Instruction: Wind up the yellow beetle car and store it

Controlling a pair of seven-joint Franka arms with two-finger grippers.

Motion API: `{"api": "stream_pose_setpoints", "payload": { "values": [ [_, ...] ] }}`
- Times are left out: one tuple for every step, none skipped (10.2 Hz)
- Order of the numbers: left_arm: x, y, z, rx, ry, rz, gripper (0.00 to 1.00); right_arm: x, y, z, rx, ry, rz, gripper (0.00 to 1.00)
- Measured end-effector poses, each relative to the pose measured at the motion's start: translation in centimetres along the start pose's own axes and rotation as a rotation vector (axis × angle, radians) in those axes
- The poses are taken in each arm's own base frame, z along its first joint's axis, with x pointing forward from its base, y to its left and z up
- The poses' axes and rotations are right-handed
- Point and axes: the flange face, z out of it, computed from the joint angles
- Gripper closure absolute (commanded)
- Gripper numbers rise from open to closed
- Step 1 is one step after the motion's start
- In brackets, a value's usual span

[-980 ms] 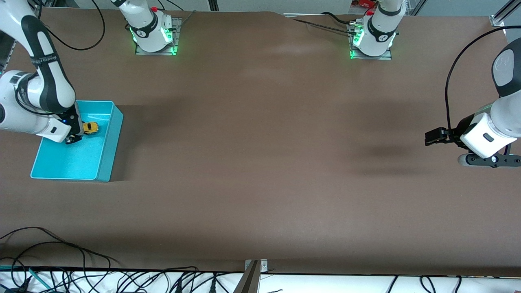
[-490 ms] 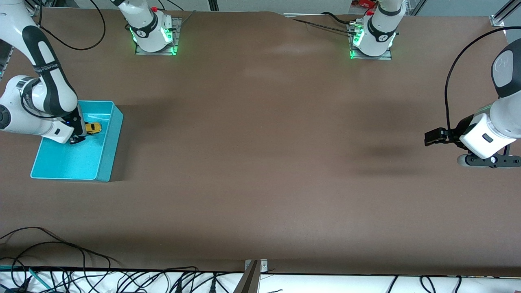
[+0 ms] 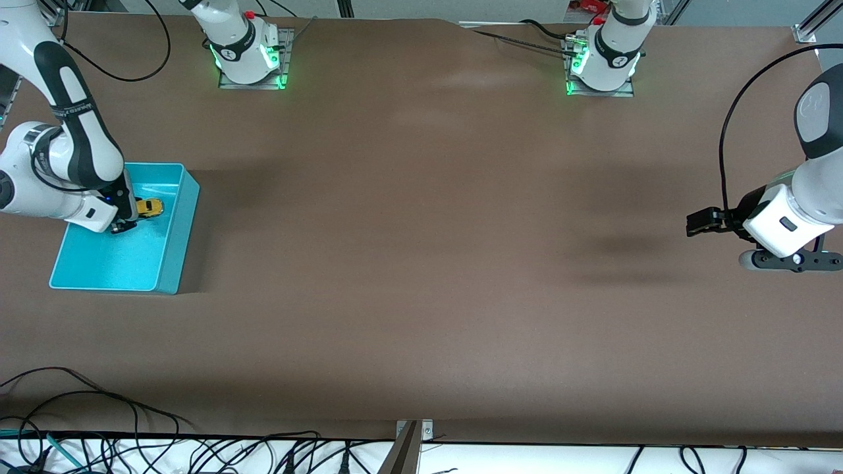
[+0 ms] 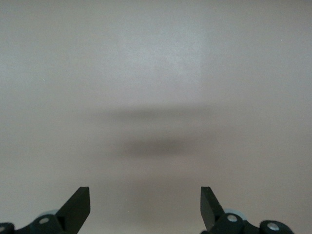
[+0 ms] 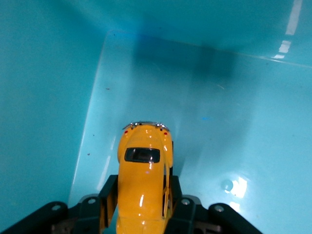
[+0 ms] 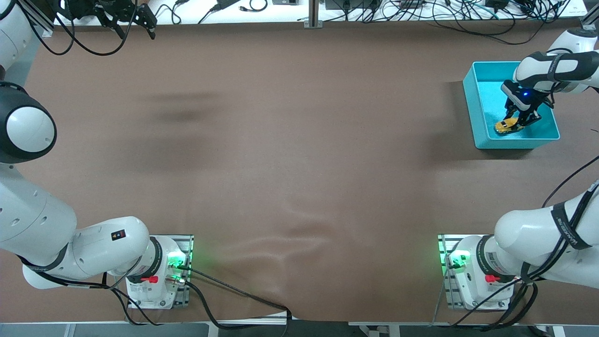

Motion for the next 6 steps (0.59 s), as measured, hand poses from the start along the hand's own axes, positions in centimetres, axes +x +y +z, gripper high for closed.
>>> {"api": "stream_pose_setpoints", "payload": {
  "values": [
    [0.0,0.0,0.0,0.0,0.0,0.0,0.0,-0.2,0.4,-1.0,-0.001,0.009,0.007,0.0],
    [0.0,0.0,0.0,0.0,0.0,0.0,0.0,0.0,1.2,-2.5,-0.015,0.013,0.008,0.0],
    [0.0,0.0,0.0,0.0,0.0,0.0,0.0,0.5,2.0,-4.4,-0.035,0.013,0.02,0.0],
    [0.0,0.0,0.0,0.0,0.0,0.0,0.0,1.1,2.4,-6.6,-0.059,0.008,0.051,0.0],
    [0.0,0.0,0.0,0.0,0.0,0.0,0.0,2.1,2.8,-9.4,-0.096,0.003,0.102,0.0],
    [0.0,0.0,0.0,0.0,0.0,0.0,0.0,3.7,3.3,-12.8,-0.138,-0.009,0.177,0.0]
  ]
}}
